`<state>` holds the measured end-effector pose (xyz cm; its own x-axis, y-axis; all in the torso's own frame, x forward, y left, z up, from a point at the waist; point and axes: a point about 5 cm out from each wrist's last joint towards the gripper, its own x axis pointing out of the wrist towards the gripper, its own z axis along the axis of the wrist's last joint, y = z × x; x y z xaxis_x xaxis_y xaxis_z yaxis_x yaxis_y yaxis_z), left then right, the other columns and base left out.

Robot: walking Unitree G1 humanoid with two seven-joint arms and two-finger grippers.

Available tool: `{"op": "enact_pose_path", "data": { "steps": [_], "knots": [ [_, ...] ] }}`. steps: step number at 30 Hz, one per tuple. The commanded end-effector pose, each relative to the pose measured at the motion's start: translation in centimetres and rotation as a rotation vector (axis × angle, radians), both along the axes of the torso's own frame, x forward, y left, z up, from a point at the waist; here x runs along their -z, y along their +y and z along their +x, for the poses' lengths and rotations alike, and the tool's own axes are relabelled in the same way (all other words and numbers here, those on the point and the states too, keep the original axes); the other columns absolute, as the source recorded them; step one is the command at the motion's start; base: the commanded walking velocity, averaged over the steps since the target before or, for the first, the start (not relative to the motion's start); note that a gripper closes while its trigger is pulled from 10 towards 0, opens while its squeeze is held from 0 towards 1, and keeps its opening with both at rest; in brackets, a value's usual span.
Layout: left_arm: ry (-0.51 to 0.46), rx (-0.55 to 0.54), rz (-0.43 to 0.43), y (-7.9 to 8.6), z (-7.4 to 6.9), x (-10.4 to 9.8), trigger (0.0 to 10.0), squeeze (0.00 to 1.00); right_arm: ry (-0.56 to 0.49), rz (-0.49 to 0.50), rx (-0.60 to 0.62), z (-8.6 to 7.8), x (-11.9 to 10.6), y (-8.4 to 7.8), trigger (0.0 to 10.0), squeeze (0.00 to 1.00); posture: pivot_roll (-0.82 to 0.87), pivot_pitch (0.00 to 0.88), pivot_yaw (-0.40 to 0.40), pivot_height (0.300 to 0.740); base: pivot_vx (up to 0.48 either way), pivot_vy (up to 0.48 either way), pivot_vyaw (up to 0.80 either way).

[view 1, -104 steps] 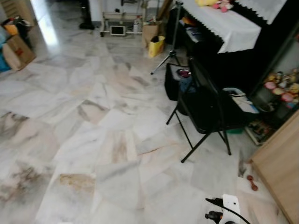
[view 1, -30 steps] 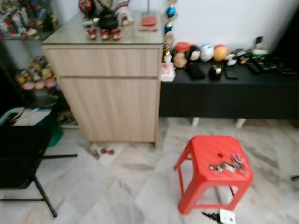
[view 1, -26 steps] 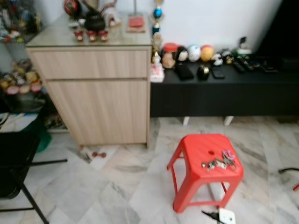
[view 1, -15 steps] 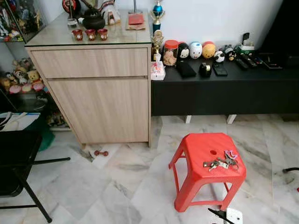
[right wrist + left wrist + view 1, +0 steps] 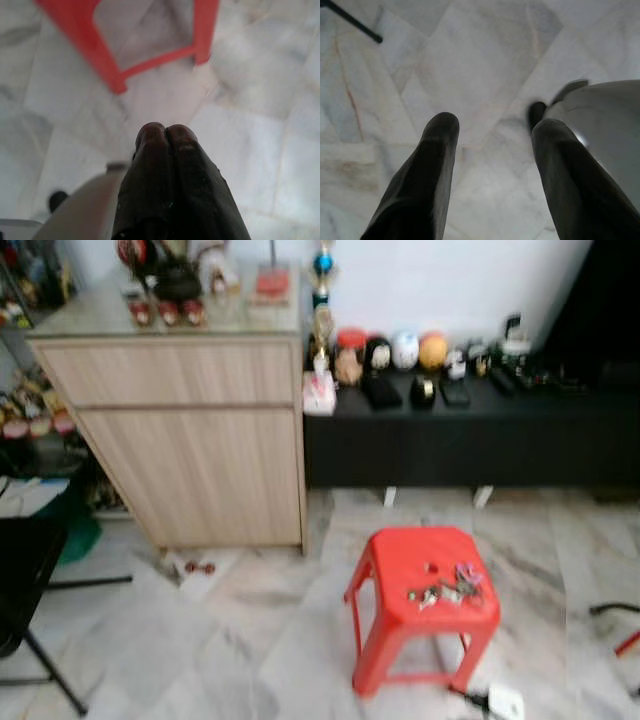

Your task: Hang keys on a hook

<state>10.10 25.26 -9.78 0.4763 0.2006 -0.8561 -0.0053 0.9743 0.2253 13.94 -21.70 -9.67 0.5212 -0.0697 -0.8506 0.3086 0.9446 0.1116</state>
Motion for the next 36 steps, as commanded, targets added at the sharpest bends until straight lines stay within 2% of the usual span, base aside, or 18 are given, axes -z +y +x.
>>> {"op": "enact_pose_path", "data": {
  "steps": [1, 10, 15, 21, 22, 23, 24, 25, 26, 27, 28, 30, 31, 36],
  "knots": [
    [0.016, -0.011, 0.012, 0.6, -0.6, 0.0, 10.0, 0.0, -0.006, 0.011, -0.003, 0.2, 0.0, 0.5, 10.0, 0.0, -0.01, 0.0, -0.022, 0.74, 0.0, -0.311, 0.0],
    [0.015, -0.027, 0.003, 0.6, -0.7, 0.0, 10.0, 0.0, -0.013, 0.012, 0.014, 0.2, 0.0, 0.6, 10.0, 0.0, -0.03, 0.0, -0.013, 0.74, 0.0, 0.0, 0.0],
    [-0.092, -0.072, 0.019, 0.9, -0.2, -0.5, 10.0, 0.0, -0.072, 0.004, 0.035, 0.5, -0.2, 0.7, 10.0, 0.0, -0.04, 0.0, -0.002, 0.74, 0.0, 0.0, 0.0],
    [-0.187, -0.059, 0.046, 1.0, 0.4, -1.0, 10.0, 0.0, -0.128, -0.038, -0.02, 0.9, -0.6, 0.5, 10.0, 0.0, -0.03, 0.0, -0.008, 0.74, 0.0, 0.0, 0.0],
    [-0.448, -0.009, 0.022, -0.1, 7.5, -3.9, 10.0, 0.0, -0.272, -0.074, -0.021, 5.0, -2.6, 0.5, 10.0, 0.0, -0.03, 0.0, -0.008, 0.74, 0.0, 0.0, 0.0],
    [-0.448, -0.009, 0.022, -0.1, 7.5, -3.9, 10.0, 0.0, -0.272, -0.074, -0.021, 5.0, -2.6, 0.5, 10.0, 0.0, -0.03, 0.0, -0.008, 0.74, 0.0, 0.0, 0.0],
    [-0.568, 0.021, 0.016, -0.8, 10.7, -5.7, 10.0, 0.0, -0.339, -0.083, -0.018, 7.0, -3.7, 0.5, 10.0, 0.0, -0.03, 0.0, -0.008, 0.74, 0.0, 0.0, 0.0],
    [-0.67, 0.052, 0.007, -1.3, 13.0, -7.4, 10.0, 0.0, -0.401, -0.077, -0.018, 8.4, -4.7, 0.6, 10.0, 0.0, -0.03, 0.0, -0.009, 0.74, 0.0, 0.0, 0.0],
    [-0.759, 0.083, 0.004, -1.7, 14.4, -8.8, 10.0, 0.0, -0.448, -0.065, -0.038, 9.3, -5.3, 1.0, 10.0, 0.0, -0.03, 0.0, -0.012, 0.74, 0.0, 0.0, 0.0],
    [-0.759, 0.083, 0.004, -1.7, 14.4, -8.8, 10.0, 0.0, -0.448, -0.065, -0.038, 9.3, -5.3, 1.0, 10.0, 0.0, -0.03, 0.0, -0.012, 0.74, 0.0, 0.0, 0.0],
    [-0.813, 0.112, 0.022, -2.1, 14.9, -9.6, 10.0, 0.0, -0.459, -0.051, -0.051, 9.5, -5.4, 1.3, 10.0, 0.0, -0.03, 0.0, -0.014, 0.74, 0.0, 0.0, 0.0],
    [-0.83, 0.121, 0.03, -2.3, 15.0, -9.8, 10.0, 0.0, -0.461, -0.048, -0.053, 9.5, -5.4, 1.3, 10.0, 0.0, -0.03, 0.0, -0.016, 0.74, 0.0, 0.0, 0.0],
    [-0.867, 0.12, 0.032, -2.5, 15.1, -10.2, 10.0, 0.0, -0.463, -0.045, -0.051, 9.4, -5.4, 1.4, 10.0, 0.0, -0.02, 0.0, -0.02, 0.74, 0.0, 0.0, 0.0],
    [-0.954, 0.126, 0.005, -2.9, 15.3, -11.3, 10.0, 0.0, -0.497, -0.053, -0.054, 9.8, -5.8, 1.4, 10.0, 0.0, -0.02, 0.0, -0.026, 0.74, 0.0, 0.0, 0.0]
  ]
}}
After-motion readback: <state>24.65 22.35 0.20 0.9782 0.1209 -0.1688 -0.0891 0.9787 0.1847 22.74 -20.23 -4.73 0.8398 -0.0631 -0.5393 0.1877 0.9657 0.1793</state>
